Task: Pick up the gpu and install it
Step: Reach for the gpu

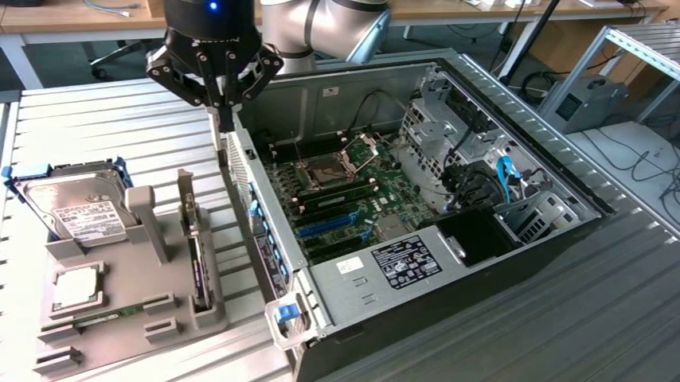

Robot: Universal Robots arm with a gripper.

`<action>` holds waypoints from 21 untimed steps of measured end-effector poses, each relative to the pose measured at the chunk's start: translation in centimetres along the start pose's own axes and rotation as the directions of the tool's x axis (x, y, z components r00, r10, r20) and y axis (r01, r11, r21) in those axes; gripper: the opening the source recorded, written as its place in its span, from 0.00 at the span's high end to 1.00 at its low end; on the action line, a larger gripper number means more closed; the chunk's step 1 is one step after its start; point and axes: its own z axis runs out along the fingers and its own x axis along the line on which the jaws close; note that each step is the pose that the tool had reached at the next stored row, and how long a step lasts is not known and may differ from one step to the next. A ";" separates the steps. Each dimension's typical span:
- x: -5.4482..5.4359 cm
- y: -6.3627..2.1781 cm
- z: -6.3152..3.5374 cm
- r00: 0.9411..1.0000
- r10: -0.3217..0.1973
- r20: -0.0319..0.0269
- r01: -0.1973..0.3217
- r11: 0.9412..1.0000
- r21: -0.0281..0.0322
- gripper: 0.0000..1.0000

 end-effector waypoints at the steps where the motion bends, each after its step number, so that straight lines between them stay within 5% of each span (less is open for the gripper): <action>1: 0.0 0.00 0.00 1.000 0.000 0.000 0.000 1.000 0.000 0.89; 21: 0.4 -0.03 -0.02 1.000 0.000 0.000 0.000 1.000 0.000 0.89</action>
